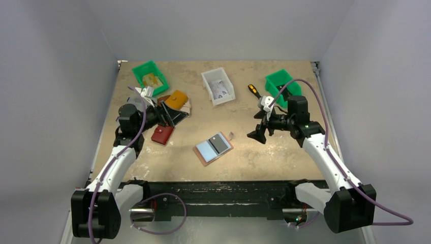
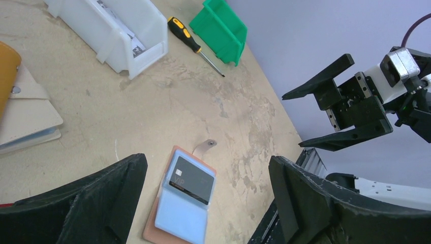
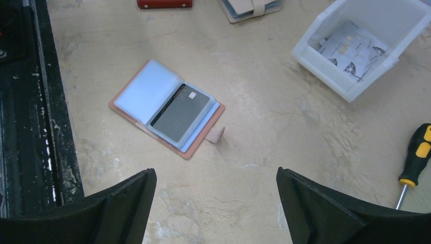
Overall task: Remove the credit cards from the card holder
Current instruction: Remove the credit card from the card holder.
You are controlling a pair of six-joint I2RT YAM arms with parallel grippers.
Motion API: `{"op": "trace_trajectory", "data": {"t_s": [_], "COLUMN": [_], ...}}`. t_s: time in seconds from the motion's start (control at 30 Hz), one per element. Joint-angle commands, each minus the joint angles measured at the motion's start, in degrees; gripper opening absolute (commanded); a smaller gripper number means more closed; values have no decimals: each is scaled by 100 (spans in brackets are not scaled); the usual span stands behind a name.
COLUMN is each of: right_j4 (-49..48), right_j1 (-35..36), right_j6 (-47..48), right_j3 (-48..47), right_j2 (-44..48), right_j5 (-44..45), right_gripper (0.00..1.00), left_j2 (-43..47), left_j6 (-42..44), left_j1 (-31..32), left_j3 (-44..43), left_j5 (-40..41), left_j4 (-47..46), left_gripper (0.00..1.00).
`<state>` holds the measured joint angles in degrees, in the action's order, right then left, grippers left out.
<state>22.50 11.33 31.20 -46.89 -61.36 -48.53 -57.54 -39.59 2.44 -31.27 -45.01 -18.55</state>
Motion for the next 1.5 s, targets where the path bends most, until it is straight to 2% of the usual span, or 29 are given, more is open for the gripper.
{"op": "trace_trajectory", "data": {"t_s": [0.0, 0.63, 0.97, 1.47], "right_j4": [-74, 193, 19, 26], "right_j1": [-189, -899, -1288, -1309], "right_j6": [253, 615, 527, 610], "right_j3": [85, 145, 299, 274], "right_j2": [82, -54, 30, -150], "right_j5": [-81, -379, -503, -467], "right_gripper": [99, 99, 99, 99], "left_j2": [200, 606, 401, 429], "left_j6": [370, 121, 71, -119], "left_j1": [29, 38, 65, 64], "left_j3": [-159, -40, -41, 20], "left_j5": [154, 306, 280, 230], "left_j4": [43, -111, -148, -349], "left_gripper": [98, 97, 97, 97]}}
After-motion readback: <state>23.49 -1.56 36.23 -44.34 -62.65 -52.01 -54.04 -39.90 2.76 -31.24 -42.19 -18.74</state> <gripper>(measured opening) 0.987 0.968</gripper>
